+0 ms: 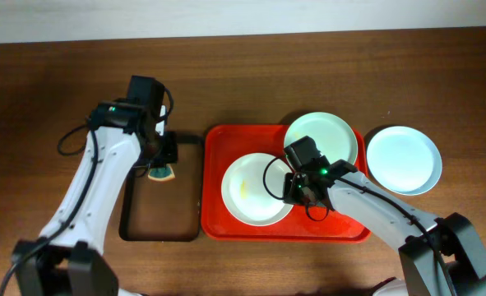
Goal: Clean dirty plates on tray and stack at the side
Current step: 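Grasp the sponge from the black dish with the left gripper and lift, then scrub the white plate with the sponge while the right gripper holds its rim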
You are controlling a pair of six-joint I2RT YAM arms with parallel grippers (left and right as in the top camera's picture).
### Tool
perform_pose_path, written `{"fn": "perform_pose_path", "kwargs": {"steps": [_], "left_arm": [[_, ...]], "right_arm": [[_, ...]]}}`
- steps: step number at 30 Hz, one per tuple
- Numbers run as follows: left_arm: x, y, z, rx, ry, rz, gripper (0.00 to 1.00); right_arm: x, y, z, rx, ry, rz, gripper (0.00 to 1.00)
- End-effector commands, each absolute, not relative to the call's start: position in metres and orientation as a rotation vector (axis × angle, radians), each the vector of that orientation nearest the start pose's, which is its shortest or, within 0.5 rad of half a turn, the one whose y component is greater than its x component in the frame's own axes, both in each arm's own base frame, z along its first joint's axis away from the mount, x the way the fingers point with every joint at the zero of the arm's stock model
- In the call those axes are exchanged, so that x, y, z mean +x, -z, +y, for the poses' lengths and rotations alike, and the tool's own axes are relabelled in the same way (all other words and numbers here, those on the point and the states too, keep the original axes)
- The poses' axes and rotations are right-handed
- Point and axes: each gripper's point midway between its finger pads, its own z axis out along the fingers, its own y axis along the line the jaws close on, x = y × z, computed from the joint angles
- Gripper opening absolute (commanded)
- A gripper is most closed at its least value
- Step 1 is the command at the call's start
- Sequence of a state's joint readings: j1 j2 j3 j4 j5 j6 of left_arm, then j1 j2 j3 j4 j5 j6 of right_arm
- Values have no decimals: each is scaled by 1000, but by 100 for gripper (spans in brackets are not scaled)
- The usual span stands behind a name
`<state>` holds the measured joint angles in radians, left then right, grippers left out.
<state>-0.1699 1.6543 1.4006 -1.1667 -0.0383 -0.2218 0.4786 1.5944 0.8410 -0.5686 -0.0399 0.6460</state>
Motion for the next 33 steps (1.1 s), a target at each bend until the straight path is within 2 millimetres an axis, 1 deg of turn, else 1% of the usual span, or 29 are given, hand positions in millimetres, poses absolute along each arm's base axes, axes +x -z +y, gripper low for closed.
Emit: {"fn": "perform_pose_path", "kwargs": {"steps": [1,2,3,4,7,8,9,11,12,13,15,19,20,21,23,24,25,26,27,28,30,32,33], "left_arm": [[330,-108,-51,-90,-39,3061,0],[329,-102,-54,-72,-45,3078,0],[330,-101,-58,-55,-45,3078,0],[332,-100,-65,-24,-41,3066,0],[331,-100,-72,5,-39,3063,0],[331,-100,-72,6,-39,3063,0],[331,-100,-72,6,-38,3063,0],[331,-100,-72,6,-38,3063,0],[331,-100,-72,6,-38,3062,0],[331,-100,-72,6,-38,3063,0],[330,-100,-72,7,-39,3065,0],[331,-98,-75,13,-27,3061,0],[330,-99,-91,44,70,3062,0],[331,-99,-101,102,111,3050,0],[336,-99,-123,181,141,3008,0],[332,-98,-144,241,216,3003,0],[328,-97,-159,284,268,3003,0],[325,-93,-172,332,293,3002,0],[322,-84,-184,373,291,3011,0],[318,-76,-191,397,285,3028,0],[315,-52,-200,439,267,3070,0],[314,-30,-205,459,247,3108,0],[314,-22,-204,459,240,3123,0]], "right_arm": [[268,-17,155,225,-294,2942,16],[270,-18,155,225,-292,2935,23],[270,-18,155,224,-290,2933,17],[270,-18,155,225,-290,2933,4],[266,-18,161,218,-343,2952,4],[267,-18,160,219,-333,2947,13],[270,-18,154,225,-287,2932,19],[272,-18,152,227,-264,2921,21],[272,-18,152,227,-264,2921,8],[272,-18,152,227,-269,2923,4],[268,-18,157,222,-310,2941,4],[269,-18,158,222,-317,2939,4],[268,-18,160,219,-337,2944,4],[268,-18,160,219,-338,2942,4],[273,-20,162,217,-344,2921,4],[276,-21,162,212,-346,2907,4],[277,-21,163,208,-349,2904,4],[277,-21,164,208,-357,2904,4],[277,-22,165,205,-370,2902,4],[278,-22,167,203,-384,2899,4],[278,-22,167,204,-381,2900,4],[277,-16,167,206,-371,2914,4],[277,-14,166,207,-366,2921,4]]}}
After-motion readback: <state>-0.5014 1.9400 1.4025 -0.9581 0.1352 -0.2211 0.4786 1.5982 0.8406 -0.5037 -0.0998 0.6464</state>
